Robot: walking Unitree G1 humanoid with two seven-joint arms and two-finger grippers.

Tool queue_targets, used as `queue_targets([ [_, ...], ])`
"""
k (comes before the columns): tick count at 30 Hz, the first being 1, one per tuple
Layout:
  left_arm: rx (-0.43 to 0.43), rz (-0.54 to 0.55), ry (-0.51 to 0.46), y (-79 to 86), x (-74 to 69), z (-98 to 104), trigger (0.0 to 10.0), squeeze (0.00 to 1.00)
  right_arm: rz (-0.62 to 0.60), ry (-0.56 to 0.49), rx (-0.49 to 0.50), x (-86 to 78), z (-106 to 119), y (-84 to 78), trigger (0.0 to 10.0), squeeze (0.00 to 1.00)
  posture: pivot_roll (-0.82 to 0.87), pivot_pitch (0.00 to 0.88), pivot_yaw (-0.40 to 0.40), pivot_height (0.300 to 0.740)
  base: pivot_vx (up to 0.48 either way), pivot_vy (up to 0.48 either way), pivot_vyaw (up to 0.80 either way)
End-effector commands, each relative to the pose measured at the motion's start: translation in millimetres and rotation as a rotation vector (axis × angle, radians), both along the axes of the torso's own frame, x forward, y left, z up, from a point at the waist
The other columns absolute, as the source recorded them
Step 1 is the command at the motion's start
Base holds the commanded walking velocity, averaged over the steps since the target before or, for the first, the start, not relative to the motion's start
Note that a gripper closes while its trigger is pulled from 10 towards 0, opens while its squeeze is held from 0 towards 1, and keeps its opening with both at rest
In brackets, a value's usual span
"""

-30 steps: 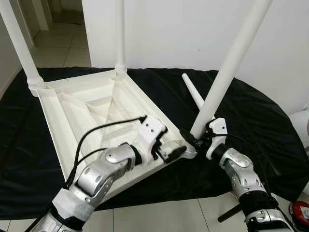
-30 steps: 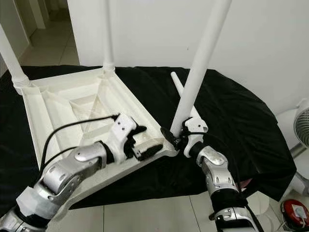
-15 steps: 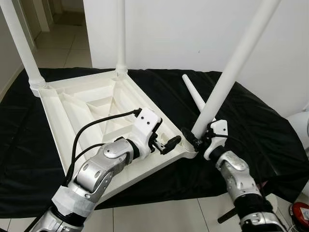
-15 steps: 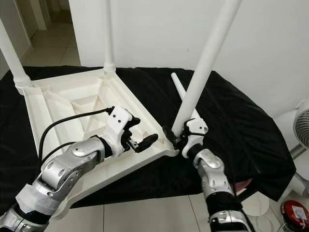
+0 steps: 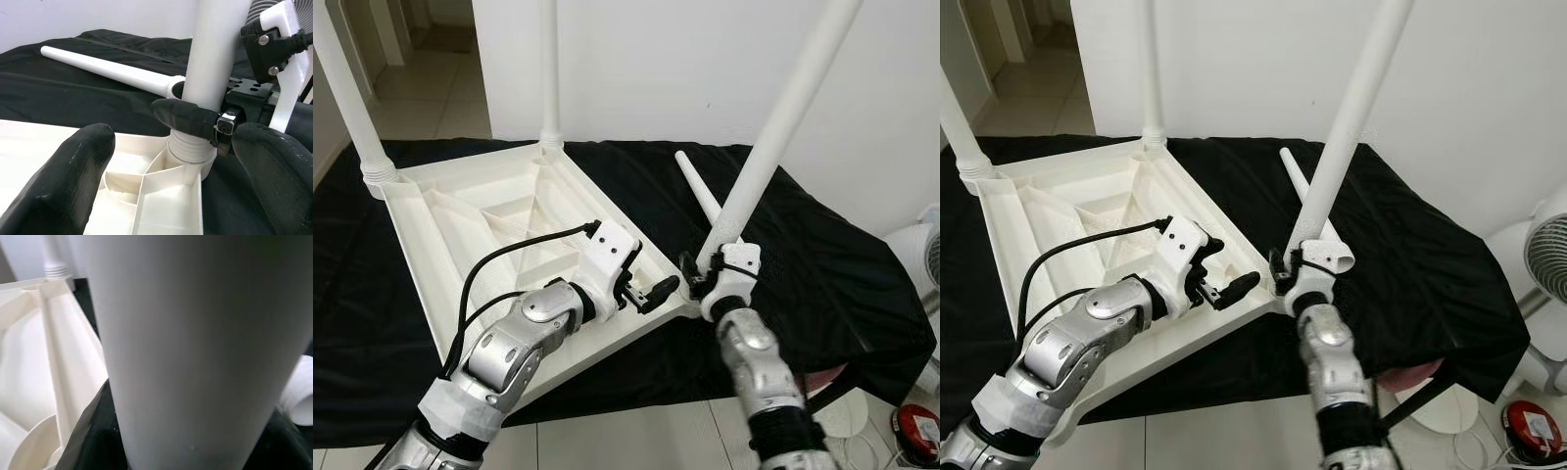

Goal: Building children table

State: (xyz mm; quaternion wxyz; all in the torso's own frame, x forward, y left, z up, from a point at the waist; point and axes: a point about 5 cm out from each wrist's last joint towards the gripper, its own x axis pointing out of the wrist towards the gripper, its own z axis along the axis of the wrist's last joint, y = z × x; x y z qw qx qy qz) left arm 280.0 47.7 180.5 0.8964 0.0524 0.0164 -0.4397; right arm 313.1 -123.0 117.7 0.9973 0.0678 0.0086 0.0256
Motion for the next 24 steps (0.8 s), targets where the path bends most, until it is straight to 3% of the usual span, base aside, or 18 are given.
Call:
queue_targets([
  [1, 0.002, 0.0, 0.002, -0.6, -0.3, -3.0, 10.0, 0.0, -0.04, 0.15, 0.038, -9.6, -27.6, 4.2, 10.0, 0.0, -0.03, 0.0, -0.09, 0.74, 0.0, 0.0, 0.0],
  [6, -0.001, 0.014, -0.001, 0.5, 1.2, -3.3, 10.0, 0.0, -0.071, 0.105, 0.068, -14.8, -19.8, 13.2, 10.0, 0.0, -0.03, 0.0, -0.098, 0.74, 0.0, 0.0, 0.0],
  [13, -0.007, 0.026, -0.001, 0.5, 2.5, -4.0, 10.0, 0.0, -0.073, 0.075, 0.051, -15.1, -11.0, 11.5, 10.0, 0.0, -0.04, 0.0, -0.095, 0.74, 0.0, 0.0, 0.0],
  [14, -0.009, 0.026, -0.002, 0.1, 2.5, -3.9, 10.0, 0.0, -0.073, 0.065, 0.04, -14.6, -8.5, 9.4, 10.0, 0.68, -0.03, 0.0, -0.097, 0.74, 0.0, 0.0, 0.0],
  [15, -0.01, 0.026, -0.004, -0.1, 2.6, -3.7, 10.0, 0.0, -0.043, 0.031, 0.041, -14.6, -3.1, 10.3, 10.0, 1.0, -0.03, 0.0, -0.099, 0.74, 0.0, 0.0, 0.0],
  [24, -0.007, 0.022, -0.01, -0.8, 1.0, -4.3, 10.0, 0.0, 0.076, -0.09, 0.034, -16.5, 10.8, 8.3, 10.0, 1.0, -0.03, 0.0, -0.1, 0.74, 0.0, 0.0, 0.0],
])
